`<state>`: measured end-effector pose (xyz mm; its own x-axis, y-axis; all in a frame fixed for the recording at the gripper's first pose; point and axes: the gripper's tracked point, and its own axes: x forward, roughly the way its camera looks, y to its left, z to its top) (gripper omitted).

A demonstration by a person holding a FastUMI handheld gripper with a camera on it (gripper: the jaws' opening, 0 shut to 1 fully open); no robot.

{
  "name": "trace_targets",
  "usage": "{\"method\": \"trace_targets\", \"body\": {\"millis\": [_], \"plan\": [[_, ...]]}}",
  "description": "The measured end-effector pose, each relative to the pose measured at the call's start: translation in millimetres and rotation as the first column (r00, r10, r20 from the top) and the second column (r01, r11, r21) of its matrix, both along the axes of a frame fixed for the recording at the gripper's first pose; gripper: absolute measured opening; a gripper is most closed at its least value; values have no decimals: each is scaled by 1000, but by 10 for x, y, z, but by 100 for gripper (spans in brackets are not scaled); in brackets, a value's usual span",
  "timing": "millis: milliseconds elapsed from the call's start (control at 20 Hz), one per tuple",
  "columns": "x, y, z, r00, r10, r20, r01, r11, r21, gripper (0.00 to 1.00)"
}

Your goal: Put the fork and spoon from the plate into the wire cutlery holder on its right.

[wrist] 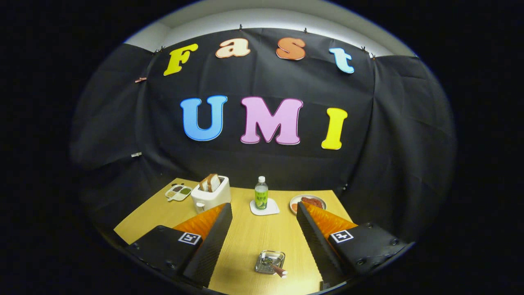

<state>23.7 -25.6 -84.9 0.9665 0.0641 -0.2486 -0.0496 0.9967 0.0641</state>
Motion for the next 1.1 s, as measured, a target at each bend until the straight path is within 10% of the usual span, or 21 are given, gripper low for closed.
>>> {"method": "trace_targets", "body": {"millis": [1100], "plan": [[-125, 1, -15, 1000, 9, -8, -9, 1000, 4, 96]]}}
